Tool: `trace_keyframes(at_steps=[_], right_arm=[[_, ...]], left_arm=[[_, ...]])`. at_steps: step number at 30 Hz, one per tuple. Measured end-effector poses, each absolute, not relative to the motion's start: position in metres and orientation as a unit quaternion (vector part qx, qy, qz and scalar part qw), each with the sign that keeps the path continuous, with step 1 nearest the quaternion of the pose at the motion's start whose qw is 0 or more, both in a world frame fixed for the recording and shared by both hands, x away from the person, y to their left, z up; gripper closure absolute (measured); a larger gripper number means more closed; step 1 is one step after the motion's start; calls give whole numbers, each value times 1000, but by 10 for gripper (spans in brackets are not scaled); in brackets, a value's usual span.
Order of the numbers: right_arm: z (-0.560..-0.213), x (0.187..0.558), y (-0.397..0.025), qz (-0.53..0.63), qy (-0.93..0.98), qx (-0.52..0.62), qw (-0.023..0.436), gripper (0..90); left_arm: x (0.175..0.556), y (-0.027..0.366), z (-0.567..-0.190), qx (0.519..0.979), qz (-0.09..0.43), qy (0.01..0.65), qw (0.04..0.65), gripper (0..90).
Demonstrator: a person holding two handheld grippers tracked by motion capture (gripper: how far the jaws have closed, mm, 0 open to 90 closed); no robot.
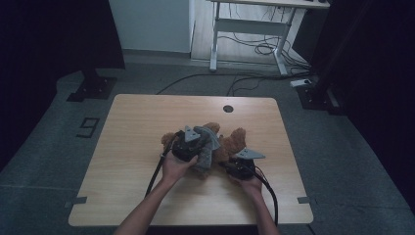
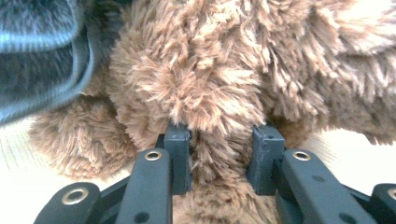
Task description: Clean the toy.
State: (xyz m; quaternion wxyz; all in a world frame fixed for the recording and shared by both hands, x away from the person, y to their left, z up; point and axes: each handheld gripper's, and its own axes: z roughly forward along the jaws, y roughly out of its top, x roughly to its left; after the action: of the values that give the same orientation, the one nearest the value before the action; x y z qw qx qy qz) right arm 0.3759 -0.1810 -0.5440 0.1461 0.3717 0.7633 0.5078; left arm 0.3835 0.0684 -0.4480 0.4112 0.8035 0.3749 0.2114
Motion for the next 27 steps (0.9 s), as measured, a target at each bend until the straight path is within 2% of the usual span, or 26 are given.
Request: trace_keyframes(at_steps=[6, 10, 17, 22, 27], right_arm=[[-546, 374, -182, 514, 761, 366, 149, 661], [-546, 374, -181, 515, 762, 364, 149, 661], [-546, 374, -182, 515, 762, 365, 146, 660], [-546, 374, -182, 516, 761, 366, 146, 660], [-546, 374, -183, 516, 760, 367, 145, 660]], left_arm=[[379, 116, -441, 788, 236, 395, 411, 787], [381, 149, -446, 775, 223, 422, 413, 786], [385, 181, -449, 756, 223, 458, 411, 787], [382, 173, -437, 752, 215, 448, 433, 788], [375, 127, -418, 771, 201, 397, 455, 789]])
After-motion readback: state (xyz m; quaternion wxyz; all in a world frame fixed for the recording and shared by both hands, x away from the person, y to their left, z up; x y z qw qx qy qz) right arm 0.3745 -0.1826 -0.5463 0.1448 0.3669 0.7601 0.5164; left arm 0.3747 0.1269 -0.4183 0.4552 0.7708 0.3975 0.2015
